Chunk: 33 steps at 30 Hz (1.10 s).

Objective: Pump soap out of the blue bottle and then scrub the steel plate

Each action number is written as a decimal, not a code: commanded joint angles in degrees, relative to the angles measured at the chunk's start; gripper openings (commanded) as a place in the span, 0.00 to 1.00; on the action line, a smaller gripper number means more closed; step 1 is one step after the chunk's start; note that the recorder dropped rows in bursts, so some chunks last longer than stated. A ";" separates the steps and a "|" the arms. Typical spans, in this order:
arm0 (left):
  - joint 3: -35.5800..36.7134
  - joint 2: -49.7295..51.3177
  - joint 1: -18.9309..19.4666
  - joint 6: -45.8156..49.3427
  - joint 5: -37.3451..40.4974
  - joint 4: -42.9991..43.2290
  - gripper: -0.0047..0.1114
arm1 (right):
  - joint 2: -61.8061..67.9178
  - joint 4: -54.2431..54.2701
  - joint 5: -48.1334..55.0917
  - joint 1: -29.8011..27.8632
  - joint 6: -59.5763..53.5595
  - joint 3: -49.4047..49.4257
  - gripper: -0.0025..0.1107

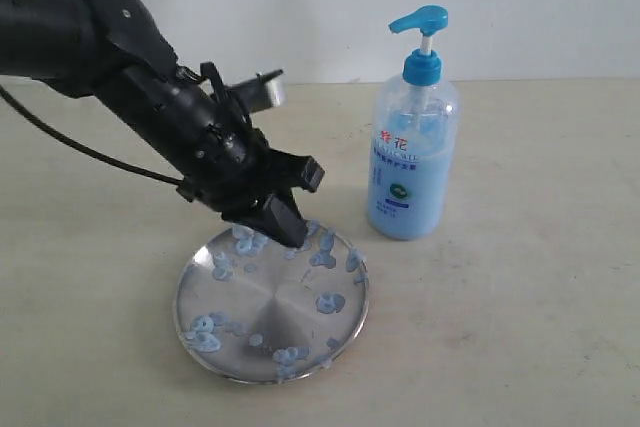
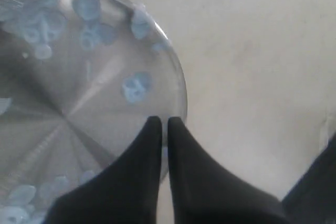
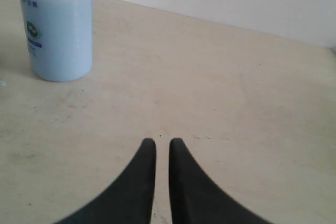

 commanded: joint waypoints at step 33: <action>-7.93 9.39 -0.79 26.68 13.41 6.50 0.08 | -0.22 -0.41 -0.04 -0.09 -0.12 -0.13 0.02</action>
